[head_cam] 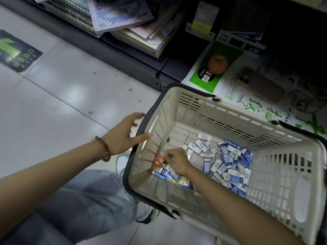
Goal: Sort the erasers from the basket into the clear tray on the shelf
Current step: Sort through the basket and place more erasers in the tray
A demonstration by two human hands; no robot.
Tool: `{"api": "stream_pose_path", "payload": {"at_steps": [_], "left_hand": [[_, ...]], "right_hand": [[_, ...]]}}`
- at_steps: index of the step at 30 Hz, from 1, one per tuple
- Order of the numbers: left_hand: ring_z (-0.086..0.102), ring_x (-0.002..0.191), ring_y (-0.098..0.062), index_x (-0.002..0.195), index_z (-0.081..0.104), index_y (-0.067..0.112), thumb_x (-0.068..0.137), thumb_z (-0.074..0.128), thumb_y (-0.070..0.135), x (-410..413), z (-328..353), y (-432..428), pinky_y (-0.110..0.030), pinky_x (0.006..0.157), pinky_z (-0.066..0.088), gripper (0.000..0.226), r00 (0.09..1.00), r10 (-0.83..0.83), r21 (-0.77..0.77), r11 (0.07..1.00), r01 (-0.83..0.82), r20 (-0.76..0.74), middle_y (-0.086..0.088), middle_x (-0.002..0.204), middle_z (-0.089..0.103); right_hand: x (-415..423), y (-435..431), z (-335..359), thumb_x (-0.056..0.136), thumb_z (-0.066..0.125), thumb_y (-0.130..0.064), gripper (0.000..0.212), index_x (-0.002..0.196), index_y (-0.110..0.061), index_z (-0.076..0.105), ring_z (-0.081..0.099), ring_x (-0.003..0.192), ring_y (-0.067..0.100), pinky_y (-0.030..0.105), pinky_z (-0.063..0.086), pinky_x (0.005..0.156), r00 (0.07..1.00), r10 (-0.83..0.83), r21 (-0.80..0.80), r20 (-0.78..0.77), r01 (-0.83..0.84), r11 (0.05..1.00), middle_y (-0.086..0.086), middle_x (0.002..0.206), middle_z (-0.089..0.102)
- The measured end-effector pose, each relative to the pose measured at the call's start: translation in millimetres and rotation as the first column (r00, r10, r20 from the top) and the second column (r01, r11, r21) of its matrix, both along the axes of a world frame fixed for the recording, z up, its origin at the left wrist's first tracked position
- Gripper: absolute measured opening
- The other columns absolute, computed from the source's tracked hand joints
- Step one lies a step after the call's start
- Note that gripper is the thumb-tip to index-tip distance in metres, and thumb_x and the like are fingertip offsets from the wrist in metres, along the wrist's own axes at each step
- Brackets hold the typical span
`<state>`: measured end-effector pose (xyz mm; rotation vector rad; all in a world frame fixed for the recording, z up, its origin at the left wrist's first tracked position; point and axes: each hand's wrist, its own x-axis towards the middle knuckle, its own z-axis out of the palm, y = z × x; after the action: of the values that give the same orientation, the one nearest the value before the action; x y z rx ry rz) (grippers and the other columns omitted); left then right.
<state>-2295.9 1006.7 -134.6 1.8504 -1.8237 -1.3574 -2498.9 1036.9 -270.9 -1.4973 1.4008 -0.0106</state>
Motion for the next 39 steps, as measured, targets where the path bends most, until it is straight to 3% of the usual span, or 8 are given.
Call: {"api": "stream_pose_path", "payload": {"at_steps": [2,4,12,18,25,29,35,39], "left_hand": [[0.035,0.125,-0.005,0.136,0.04,0.022,0.084,0.061,0.037,-6,11,-1,-0.014,0.104,0.025,0.058,0.996,-0.008,-0.341,0.939,0.038,0.091,0.006,0.139,0.04],[0.034,0.12,-0.001,0.132,0.045,0.024,0.083,0.06,0.039,-16,24,-1,-0.006,0.099,0.022,0.053,0.991,-0.075,-0.493,0.862,0.119,0.108,0.008,0.136,0.042],[0.066,0.062,-0.016,0.094,0.061,0.006,0.081,0.068,0.023,-39,27,6,-0.032,0.066,0.057,0.023,0.99,-0.01,-0.003,1.0,0.009,-0.144,0.001,0.066,0.065],[0.071,0.082,-0.017,0.083,0.055,0.01,0.079,0.068,0.014,-31,16,6,-0.028,0.079,0.057,0.014,0.882,0.209,0.325,0.943,-0.068,-0.422,0.0,0.078,0.074],[0.069,0.093,-0.014,0.108,0.058,0.014,0.071,0.066,0.014,-29,17,3,-0.02,0.08,0.055,0.038,0.775,0.322,0.482,0.876,-0.025,-0.544,-0.004,0.097,0.073],[0.069,0.093,-0.013,0.111,0.06,0.022,0.074,0.062,0.012,-31,19,0,-0.02,0.078,0.056,0.038,0.755,0.307,0.5,0.866,0.032,-0.58,-0.002,0.099,0.073],[0.071,0.082,-0.017,0.092,0.056,0.011,0.072,0.066,0.019,-37,19,-2,-0.032,0.074,0.059,0.024,0.786,0.377,0.523,0.849,-0.081,-0.49,0.0,0.078,0.072],[0.071,0.08,-0.018,0.088,0.055,0.013,0.086,0.059,0.019,-43,22,-2,-0.03,0.068,0.06,0.007,0.789,0.412,0.54,0.832,-0.124,-0.455,0.003,0.07,0.067]], "right_hand": [[-7,-10,35,0.099,0.043,-0.029,0.037,0.108,-0.002,0.065,0.06,0.098,0.039,0.041,0.048,0.091,0.97,-0.148,0.105,0.192,0.13,0.986,0.02,0.104,0.067],[-16,-23,69,0.1,0.041,-0.024,0.036,0.112,0.001,0.063,0.065,0.091,0.031,0.026,0.053,0.081,0.897,-0.272,0.136,0.348,0.238,0.962,0.018,0.104,0.068],[-35,-25,111,0.095,0.047,-0.029,0.025,0.097,-0.015,0.067,0.065,0.075,0.007,0.019,0.053,0.075,0.65,-0.437,0.342,0.621,0.277,0.898,-0.004,0.079,0.07],[-54,12,21,0.092,0.058,-0.032,0.038,0.125,-0.015,0.055,0.051,0.115,0.018,0.03,0.043,0.093,0.954,-0.275,0.3,0.116,0.231,0.926,0.004,0.133,0.052],[-32,29,-30,0.079,0.074,-0.033,0.066,0.135,-0.016,0.044,0.032,0.127,0.03,0.039,0.037,0.102,0.977,-0.088,0.084,-0.196,0.106,0.991,0.012,0.133,0.034],[-24,27,-32,0.071,0.08,-0.034,0.055,0.118,-0.019,0.056,0.033,0.128,0.028,0.033,0.038,0.097,0.948,-0.202,0.084,-0.246,0.229,0.97,0.01,0.131,0.034],[-52,27,-25,0.074,0.08,-0.021,0.037,0.097,-0.011,0.053,0.054,0.101,0.026,0.034,0.045,0.078,0.914,-0.371,0.215,-0.162,0.4,0.891,0.013,0.124,0.045],[-72,17,8,0.082,0.07,-0.006,0.022,0.102,-0.001,0.062,0.06,0.051,0.01,0.025,0.05,0.054,0.785,-0.618,0.402,-0.042,0.579,0.709,0.018,0.09,0.064]]}}
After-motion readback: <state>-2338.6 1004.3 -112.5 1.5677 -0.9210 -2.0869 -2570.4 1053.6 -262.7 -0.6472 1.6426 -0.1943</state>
